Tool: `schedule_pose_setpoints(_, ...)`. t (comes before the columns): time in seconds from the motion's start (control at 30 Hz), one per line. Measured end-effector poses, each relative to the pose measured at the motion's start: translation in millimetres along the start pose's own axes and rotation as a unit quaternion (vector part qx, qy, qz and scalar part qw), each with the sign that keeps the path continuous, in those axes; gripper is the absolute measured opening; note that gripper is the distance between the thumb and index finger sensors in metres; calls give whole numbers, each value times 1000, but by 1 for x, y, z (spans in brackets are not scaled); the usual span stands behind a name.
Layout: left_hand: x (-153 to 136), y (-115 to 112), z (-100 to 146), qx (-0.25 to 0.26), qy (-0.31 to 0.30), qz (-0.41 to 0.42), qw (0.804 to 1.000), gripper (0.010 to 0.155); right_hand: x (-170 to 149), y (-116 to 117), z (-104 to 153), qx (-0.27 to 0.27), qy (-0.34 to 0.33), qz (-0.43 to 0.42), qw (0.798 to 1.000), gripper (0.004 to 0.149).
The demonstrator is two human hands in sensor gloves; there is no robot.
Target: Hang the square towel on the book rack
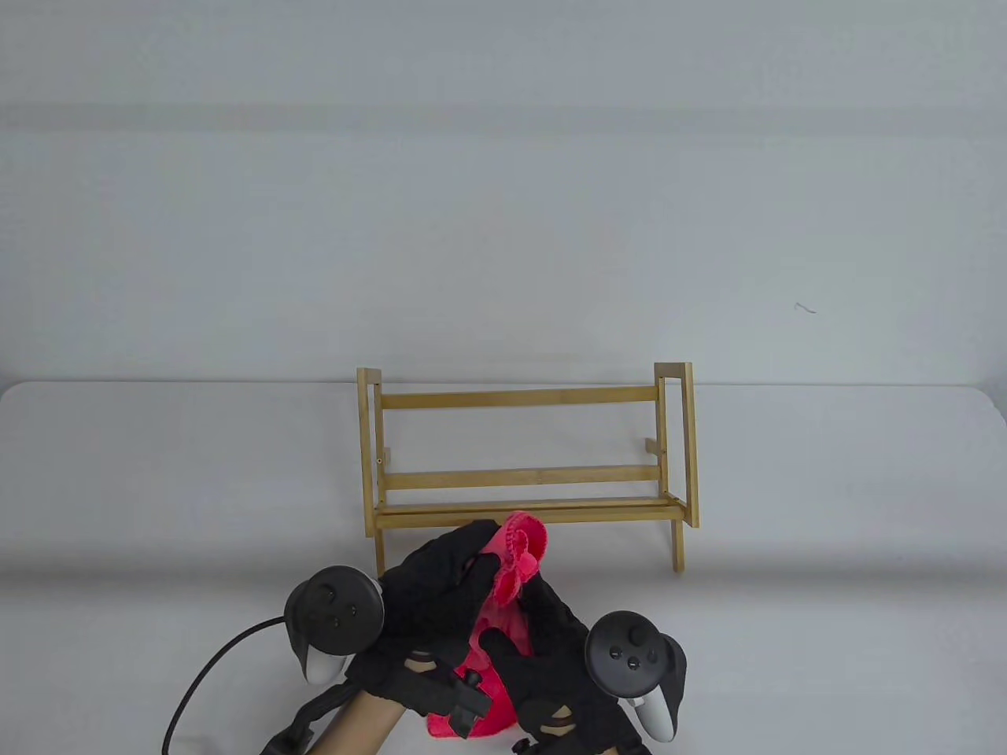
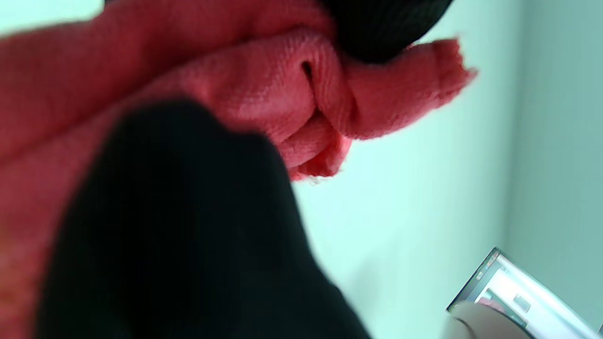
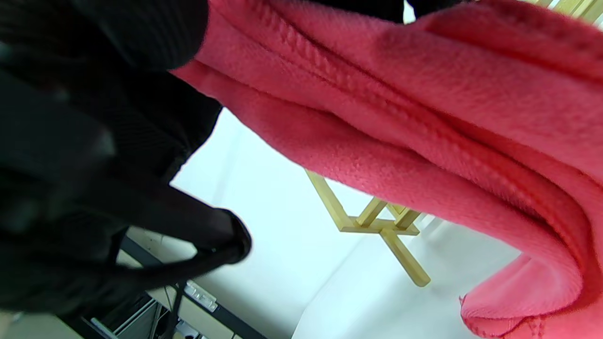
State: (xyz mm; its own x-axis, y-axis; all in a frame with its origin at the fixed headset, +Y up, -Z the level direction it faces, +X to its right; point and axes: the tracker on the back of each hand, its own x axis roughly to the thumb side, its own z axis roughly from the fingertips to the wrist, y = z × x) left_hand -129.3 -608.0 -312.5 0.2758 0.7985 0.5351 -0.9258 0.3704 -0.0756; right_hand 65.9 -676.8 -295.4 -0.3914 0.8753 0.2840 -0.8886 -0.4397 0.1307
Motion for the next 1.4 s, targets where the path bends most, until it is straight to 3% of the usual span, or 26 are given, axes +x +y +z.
schedule_pose_setpoints(0.1, -10, -7, 4, 4, 19, 56, 998, 47, -4, -5, 1, -29, 11, -17, 999, 76)
schedule_pose_setpoints(0.27, -21, -19, 11, -50, 28, 111, 992, 53, -8, -14, 2, -84, 33, -17, 996, 67)
schedule_pose_setpoints(0.5, -28, -31, 19, -121, 20, 126, 984, 61, -16, -20, 2, -116, 59, -11, 991, 56)
schedule_pose_setpoints(0.73, -31, -20, 19, -152, 15, 89, 984, 61, -16, -22, 2, -124, 61, -9, 990, 53)
schedule_pose_setpoints(0.8, -36, -11, 20, -156, 25, 75, 985, 60, -17, -25, 2, -129, 63, -15, 990, 53)
schedule_pose_setpoints(1.13, -73, 77, 40, -43, 41, -96, 994, 59, -21, -36, 4, -160, 69, -23, 984, 54)
schedule_pose_setpoints(1.23, -91, 105, 50, 20, 48, -182, 982, 57, -22, -38, 5, -170, 68, -18, 983, 54)
schedule_pose_setpoints(1.33, -107, 118, 58, 21, 77, -278, 957, 57, -22, -41, 6, -182, 71, -15, 981, 54)
schedule_pose_setpoints(1.4, -116, 117, 59, -3, 99, -269, 958, 57, -21, -43, 6, -187, 71, -9, 980, 54)
